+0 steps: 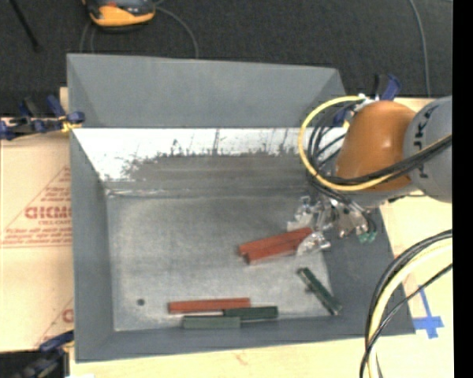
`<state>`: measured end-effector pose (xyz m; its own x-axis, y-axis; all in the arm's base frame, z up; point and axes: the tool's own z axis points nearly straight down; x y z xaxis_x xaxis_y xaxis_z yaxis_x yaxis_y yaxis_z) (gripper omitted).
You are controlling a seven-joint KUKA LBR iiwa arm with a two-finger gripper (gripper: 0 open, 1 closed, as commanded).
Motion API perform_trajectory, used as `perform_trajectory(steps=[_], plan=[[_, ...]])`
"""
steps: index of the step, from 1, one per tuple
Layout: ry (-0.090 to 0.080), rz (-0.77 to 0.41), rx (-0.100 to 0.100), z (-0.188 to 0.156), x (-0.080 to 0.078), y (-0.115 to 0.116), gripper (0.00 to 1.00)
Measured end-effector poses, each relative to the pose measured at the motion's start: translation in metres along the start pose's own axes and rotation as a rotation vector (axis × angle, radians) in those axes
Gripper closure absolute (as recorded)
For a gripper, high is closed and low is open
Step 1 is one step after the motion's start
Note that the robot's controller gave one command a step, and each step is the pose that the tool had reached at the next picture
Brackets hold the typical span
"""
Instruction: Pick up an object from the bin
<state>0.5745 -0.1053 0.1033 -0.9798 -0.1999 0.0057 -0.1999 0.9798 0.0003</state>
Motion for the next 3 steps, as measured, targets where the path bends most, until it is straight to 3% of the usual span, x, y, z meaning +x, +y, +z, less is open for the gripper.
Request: perform_trajectory(steps=[1, 2, 3], plan=[[-0.007, -0.237, 0.004, -0.062, -0.052, 0.042, 1.00], [-0.020, -0.297, 0.001, -0.087, -0.064, 0.062, 1.00], [-0.003, -0.188, -0.002, -0.127, -0.055, 0.041, 1.00]])
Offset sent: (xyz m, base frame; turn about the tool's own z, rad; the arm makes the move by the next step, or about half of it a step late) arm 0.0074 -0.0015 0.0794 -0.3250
